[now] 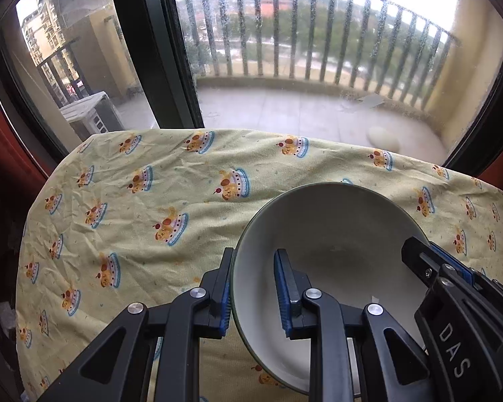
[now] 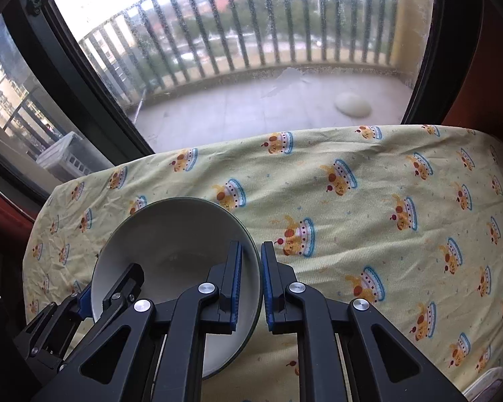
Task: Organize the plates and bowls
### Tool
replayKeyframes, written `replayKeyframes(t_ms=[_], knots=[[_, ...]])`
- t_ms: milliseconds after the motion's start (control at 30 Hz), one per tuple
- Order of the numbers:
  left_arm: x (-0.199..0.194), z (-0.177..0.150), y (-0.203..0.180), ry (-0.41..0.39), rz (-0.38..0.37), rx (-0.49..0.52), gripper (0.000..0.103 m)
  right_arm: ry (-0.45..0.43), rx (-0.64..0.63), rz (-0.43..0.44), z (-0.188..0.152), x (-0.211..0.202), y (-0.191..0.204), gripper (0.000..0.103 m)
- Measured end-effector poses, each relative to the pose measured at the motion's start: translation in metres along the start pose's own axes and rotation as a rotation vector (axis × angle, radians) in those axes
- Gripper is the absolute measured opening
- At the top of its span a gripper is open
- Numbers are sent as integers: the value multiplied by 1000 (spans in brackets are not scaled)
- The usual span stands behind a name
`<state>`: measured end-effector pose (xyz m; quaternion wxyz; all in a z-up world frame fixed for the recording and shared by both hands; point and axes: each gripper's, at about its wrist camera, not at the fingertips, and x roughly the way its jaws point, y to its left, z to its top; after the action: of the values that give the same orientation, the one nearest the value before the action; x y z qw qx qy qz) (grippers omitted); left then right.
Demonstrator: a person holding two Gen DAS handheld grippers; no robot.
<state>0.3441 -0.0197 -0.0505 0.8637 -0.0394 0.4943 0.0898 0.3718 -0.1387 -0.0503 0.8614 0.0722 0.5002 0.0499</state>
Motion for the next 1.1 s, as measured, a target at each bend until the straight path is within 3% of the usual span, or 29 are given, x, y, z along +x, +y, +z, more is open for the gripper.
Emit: replayKeyframes(t_ms=[333,1100], knots=[[-22,-31,14,4,-46,20,21,-2,6,-55,-35,-31,5,15],[-48,-99,95,57,-6,5,21,57,-29,-20,-122,-57,73,15]])
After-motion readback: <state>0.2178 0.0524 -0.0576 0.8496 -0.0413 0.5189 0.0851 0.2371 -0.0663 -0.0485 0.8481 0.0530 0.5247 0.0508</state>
